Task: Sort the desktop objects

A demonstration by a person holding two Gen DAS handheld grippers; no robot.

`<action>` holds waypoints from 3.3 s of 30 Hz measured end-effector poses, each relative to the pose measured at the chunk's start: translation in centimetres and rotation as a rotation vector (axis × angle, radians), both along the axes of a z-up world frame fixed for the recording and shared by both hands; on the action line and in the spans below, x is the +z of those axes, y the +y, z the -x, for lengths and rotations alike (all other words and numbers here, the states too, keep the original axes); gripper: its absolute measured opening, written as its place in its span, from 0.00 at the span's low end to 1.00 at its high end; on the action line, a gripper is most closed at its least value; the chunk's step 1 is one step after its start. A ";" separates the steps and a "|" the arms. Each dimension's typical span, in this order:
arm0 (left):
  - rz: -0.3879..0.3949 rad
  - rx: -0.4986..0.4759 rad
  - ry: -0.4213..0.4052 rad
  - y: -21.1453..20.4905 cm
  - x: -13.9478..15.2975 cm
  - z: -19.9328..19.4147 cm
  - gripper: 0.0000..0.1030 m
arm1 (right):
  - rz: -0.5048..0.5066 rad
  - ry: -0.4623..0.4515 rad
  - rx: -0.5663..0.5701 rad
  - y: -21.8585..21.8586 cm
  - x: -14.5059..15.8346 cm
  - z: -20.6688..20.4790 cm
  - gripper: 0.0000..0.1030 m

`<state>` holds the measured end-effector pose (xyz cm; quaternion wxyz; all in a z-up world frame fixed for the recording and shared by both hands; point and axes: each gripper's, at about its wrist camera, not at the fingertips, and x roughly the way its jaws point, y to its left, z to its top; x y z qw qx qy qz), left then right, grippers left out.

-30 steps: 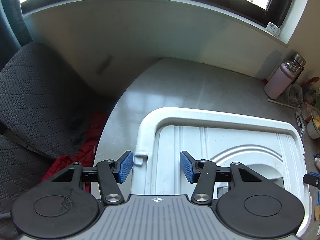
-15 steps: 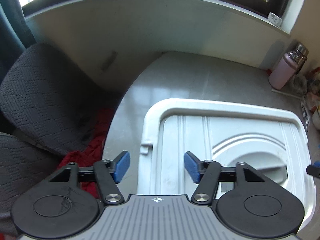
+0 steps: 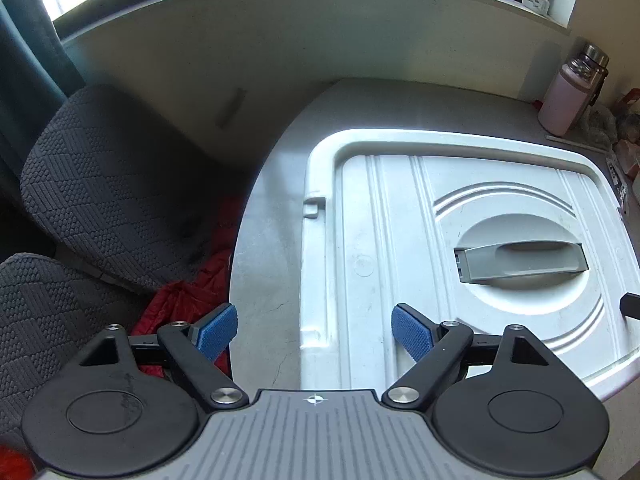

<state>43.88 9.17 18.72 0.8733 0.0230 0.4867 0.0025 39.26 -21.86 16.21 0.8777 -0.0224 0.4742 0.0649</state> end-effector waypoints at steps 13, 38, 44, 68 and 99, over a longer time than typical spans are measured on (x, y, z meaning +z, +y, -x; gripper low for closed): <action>-0.007 0.047 -0.094 0.6 -0.3 1.3 0.99 | -0.019 -0.034 -0.101 -0.3 -0.5 1.1 0.77; -0.051 0.084 -0.384 -3.2 -1.6 17.7 0.99 | -0.083 -0.260 -0.077 2.4 -1.2 14.0 0.77; -0.077 0.058 -0.391 -4.7 -3.7 22.1 0.99 | -0.066 -0.260 -0.062 2.9 -2.6 17.8 0.77; -0.084 0.078 -0.477 -5.8 -8.3 27.7 0.99 | -0.071 -0.311 -0.083 3.6 -6.8 23.3 0.77; -0.046 0.079 -0.454 -6.1 -10.3 27.6 0.99 | -0.063 -0.302 -0.079 3.6 -7.6 24.2 0.77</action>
